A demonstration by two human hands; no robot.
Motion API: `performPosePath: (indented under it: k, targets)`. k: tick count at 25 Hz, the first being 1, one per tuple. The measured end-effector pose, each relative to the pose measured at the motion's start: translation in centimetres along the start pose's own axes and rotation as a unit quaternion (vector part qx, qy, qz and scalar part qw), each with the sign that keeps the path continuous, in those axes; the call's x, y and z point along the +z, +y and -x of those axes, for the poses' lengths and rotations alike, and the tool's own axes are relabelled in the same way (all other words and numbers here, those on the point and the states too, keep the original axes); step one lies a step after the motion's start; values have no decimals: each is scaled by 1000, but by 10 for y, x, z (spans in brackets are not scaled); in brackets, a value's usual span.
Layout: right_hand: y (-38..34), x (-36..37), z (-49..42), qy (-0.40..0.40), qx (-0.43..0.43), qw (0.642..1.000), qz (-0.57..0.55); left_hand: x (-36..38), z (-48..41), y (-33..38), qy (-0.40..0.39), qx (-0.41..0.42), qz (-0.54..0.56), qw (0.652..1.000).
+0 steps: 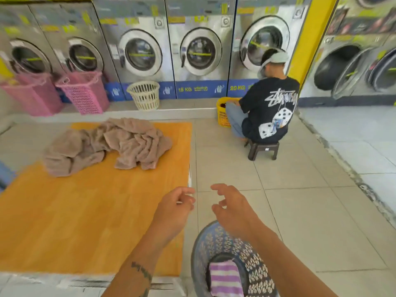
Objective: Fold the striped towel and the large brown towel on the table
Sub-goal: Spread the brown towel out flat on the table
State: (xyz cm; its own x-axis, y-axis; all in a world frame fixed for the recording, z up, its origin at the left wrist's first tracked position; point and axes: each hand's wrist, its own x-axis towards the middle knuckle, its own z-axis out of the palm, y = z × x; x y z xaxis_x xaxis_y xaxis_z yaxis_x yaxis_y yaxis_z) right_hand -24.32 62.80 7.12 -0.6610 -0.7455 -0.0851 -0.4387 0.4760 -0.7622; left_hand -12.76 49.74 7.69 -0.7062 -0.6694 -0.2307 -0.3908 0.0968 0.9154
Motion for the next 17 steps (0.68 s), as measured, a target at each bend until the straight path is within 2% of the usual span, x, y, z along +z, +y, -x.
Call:
performPosePath:
  k: [9,13,17]
  targets:
    - [-164,119,-50,17,-43,999,-21,-228,-4,-50,38,16,-30,999]
    - [-203,165,-73,1,-30,1000,-9,-308,-12,-71,43,3,-30,999]
    - [-222,196,-105,-31,-17,999,22,-352,-35,-93,64,-17,-19,998]
